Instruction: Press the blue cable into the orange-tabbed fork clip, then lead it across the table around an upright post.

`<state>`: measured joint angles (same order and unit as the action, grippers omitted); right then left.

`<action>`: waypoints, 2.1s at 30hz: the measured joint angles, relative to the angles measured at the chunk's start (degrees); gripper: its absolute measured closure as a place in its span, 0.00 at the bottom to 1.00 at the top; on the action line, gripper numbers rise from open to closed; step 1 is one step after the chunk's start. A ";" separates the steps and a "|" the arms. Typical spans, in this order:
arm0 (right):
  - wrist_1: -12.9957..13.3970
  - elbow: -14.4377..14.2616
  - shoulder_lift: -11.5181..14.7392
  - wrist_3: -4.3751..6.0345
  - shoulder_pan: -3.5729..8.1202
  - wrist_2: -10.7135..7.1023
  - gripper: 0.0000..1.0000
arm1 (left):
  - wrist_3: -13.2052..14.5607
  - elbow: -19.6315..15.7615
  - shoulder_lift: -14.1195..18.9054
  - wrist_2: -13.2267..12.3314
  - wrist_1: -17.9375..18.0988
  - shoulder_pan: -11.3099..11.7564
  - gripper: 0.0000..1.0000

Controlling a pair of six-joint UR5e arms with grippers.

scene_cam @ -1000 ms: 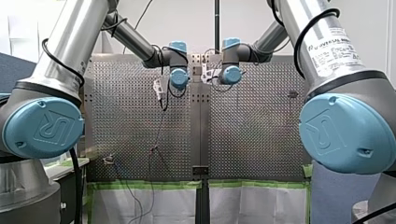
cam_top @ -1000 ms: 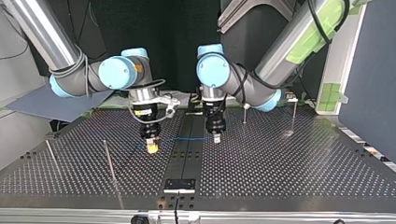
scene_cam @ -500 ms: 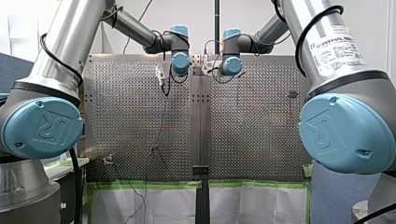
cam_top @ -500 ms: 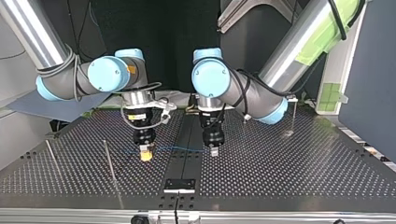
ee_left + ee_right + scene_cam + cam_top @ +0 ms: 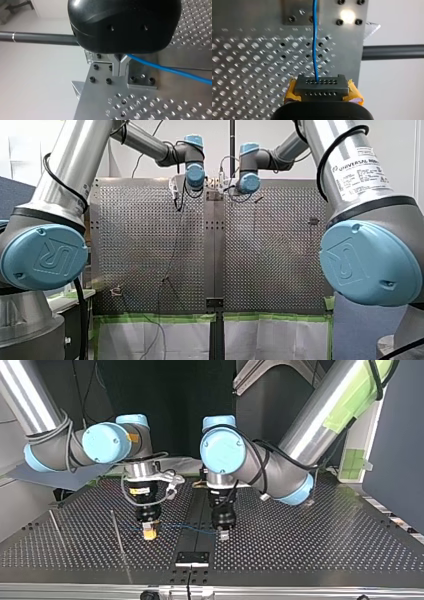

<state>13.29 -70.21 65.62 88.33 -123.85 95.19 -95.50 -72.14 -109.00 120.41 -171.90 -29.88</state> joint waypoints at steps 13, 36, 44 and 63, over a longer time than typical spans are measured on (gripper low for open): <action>-1.94 0.19 1.00 0.27 3.55 0.17 1.00 | 0.58 2.40 -0.12 -3.43 -1.69 -0.29 1.00; -4.84 0.98 3.44 1.07 7.39 0.09 1.00 | 1.06 12.67 -7.09 -4.81 -9.99 -6.47 1.00; -5.44 0.97 3.59 1.50 8.80 0.01 1.00 | 0.52 16.86 -11.28 -4.22 -12.32 -8.41 1.00; -6.00 0.98 3.85 2.67 11.80 -0.48 1.00 | 0.42 27.01 -15.21 -4.83 -12.21 -8.65 1.00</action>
<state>7.29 -69.24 69.47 91.00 -112.05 94.71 -95.08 -45.13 -124.21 115.58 -184.10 -38.53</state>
